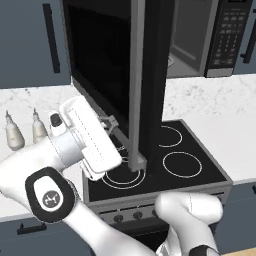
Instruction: Open the microwave, place the bowl with waffle inside the microwave, then close the microwave door and turn it on.
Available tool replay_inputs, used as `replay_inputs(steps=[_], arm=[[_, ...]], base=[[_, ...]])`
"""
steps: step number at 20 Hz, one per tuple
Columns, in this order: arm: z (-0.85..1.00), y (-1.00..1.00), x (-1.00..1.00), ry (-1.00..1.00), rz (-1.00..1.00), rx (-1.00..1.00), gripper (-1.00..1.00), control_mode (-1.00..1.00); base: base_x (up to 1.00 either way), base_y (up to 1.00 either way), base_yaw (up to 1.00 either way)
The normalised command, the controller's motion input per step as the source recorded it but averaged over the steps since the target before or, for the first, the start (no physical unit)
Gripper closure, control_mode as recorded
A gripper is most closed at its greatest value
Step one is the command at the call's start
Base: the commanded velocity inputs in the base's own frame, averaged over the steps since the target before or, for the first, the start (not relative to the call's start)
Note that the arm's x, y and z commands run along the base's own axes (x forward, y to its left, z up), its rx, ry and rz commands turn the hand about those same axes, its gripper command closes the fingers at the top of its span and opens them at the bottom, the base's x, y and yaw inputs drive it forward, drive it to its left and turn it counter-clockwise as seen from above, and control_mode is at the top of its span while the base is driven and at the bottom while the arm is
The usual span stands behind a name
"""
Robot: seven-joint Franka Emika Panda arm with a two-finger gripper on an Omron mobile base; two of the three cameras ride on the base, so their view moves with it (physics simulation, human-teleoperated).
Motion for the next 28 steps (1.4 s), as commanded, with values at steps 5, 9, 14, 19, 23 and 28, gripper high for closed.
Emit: replay_inputs(steps=[5, 9, 14, 19, 23, 28], arm=[[-0.26, -1.0, 0.17, 0.0, -0.01, -0.01, 1.0, -1.0], [0.01, -0.97, 0.92, 0.04, 0.0, 0.0, 1.0, -1.0], [0.26, -0.68, 1.0, 0.05, 0.04, 0.0, 1.0, -1.0], [0.8, -0.41, 0.85, 0.02, 0.12, 0.04, 1.0, -1.0], [1.0, -0.26, 0.34, 0.04, 0.28, 0.21, 1.0, -1.0], [0.19, -0.11, 0.75, 0.33, 0.55, 0.24, 1.0, -1.0]], base=[[0.0, 0.0, 0.0], [0.0, 0.0, 0.0], [0.0, 0.0, 0.0], [0.0, 0.0, 0.0], [0.0, 0.0, 0.0], [0.0, 0.0, 0.0]])
